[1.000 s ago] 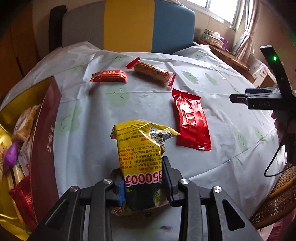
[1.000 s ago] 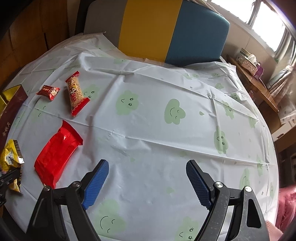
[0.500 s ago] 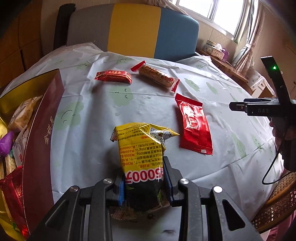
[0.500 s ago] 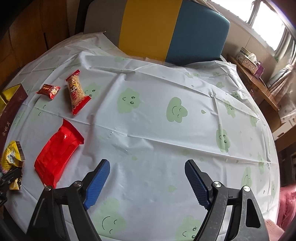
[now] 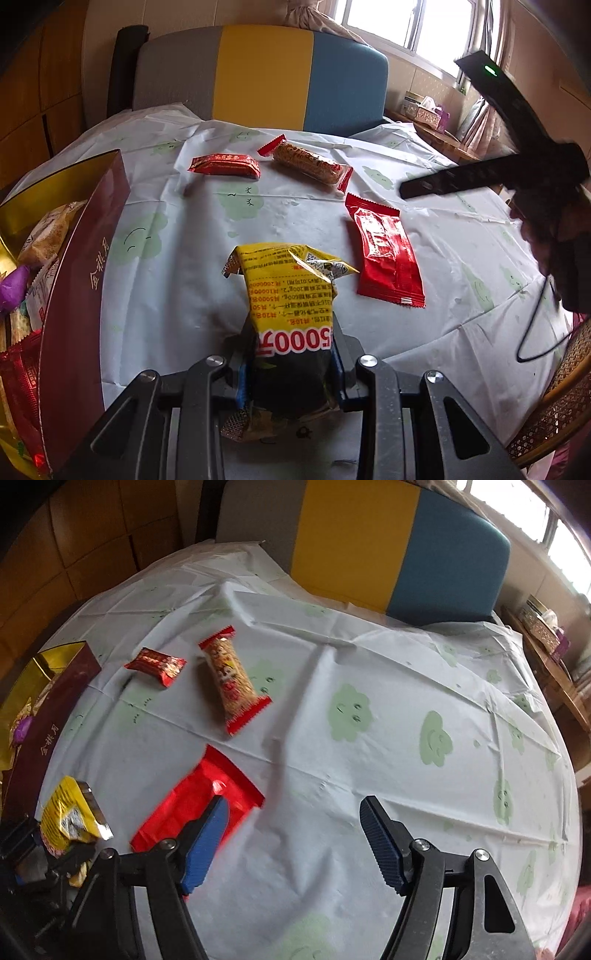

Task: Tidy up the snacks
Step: 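Grasp the chipmunk cereal bar with right tool while left tool holds chip bag, then carry the yellow chip bag toward the gold tray with the left tool, then lower the chip bag into the gold tray and open the left tool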

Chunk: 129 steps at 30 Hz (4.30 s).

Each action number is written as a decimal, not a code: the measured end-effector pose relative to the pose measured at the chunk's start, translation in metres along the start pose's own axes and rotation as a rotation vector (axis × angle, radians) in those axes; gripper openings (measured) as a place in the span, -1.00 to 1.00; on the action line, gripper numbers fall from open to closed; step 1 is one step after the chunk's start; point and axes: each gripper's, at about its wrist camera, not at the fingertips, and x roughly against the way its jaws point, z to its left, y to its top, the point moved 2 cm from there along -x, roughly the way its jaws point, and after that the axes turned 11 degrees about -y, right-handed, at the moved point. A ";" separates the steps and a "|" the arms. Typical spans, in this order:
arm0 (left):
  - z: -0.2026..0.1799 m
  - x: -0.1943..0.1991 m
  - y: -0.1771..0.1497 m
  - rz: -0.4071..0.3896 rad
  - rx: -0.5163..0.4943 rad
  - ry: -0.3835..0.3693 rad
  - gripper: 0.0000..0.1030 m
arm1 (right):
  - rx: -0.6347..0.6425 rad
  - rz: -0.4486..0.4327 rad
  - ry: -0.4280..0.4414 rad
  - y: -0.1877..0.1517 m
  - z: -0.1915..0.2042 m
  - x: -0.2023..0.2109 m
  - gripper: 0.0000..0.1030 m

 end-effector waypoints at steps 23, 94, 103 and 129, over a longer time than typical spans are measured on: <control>0.004 0.001 -0.003 -0.021 0.013 -0.039 -0.35 | 0.093 0.086 -0.086 0.037 0.005 -0.030 -0.42; -0.017 0.008 -0.002 0.082 0.044 0.036 -0.46 | 0.162 0.084 -0.236 -0.072 -0.014 -0.008 -0.41; -0.018 0.053 0.008 0.030 0.081 -0.097 -0.46 | 0.188 0.070 -0.250 -0.073 -0.011 -0.008 -0.41; 0.204 0.166 -0.008 -0.176 0.644 0.255 -0.35 | 0.167 0.070 -0.245 -0.073 -0.013 -0.008 -0.41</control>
